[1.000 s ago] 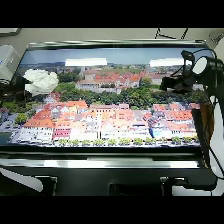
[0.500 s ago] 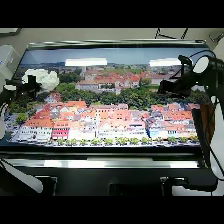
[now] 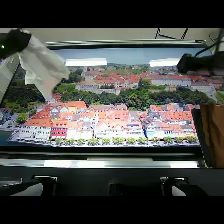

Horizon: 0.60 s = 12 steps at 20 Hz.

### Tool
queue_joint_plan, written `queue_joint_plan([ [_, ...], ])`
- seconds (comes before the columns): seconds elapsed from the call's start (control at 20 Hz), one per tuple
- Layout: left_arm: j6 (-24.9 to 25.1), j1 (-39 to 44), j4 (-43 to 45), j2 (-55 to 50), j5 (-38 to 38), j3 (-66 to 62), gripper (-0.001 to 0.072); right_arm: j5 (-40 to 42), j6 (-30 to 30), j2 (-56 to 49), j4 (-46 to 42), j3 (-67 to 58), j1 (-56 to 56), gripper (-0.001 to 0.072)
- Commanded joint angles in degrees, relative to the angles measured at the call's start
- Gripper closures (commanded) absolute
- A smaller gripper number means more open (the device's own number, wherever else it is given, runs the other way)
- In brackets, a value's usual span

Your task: Fold the clothes and pants, and hang the long-sleeved shirts on hangers.

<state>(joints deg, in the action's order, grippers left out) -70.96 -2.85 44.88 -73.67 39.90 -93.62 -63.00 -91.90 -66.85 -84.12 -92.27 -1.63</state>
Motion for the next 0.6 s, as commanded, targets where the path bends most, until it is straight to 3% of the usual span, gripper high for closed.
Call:
queue_joint_plan([
  [0.0, -1.42, 13.53, 6.27, 10.95, 8.85, 0.55, 0.0685, 4.57, 0.22, 7.82, -1.01, -0.04, 0.04, 0.0047],
  [0.25, -12.61, 35.41, 18.71, 8.15, 8.59, 12.37, 0.0685, -3.96, 0.17, 12.66, -1.01, -0.02, 0.04, 0.0047],
  [0.5, -19.69, 45.35, 13.94, -9.01, 7.3, 22.99, 0.0677, -20.76, -0.63, 9.14, -1.01, 0.35, 0.04, 0.0047],
  [0.55, -19.39, 46.38, 9.62, -12.44, 8.11, 22.71, 0.0487, -22.73, -0.63, 7.67, -0.96, 0.81, 0.04, 0.0047],
])
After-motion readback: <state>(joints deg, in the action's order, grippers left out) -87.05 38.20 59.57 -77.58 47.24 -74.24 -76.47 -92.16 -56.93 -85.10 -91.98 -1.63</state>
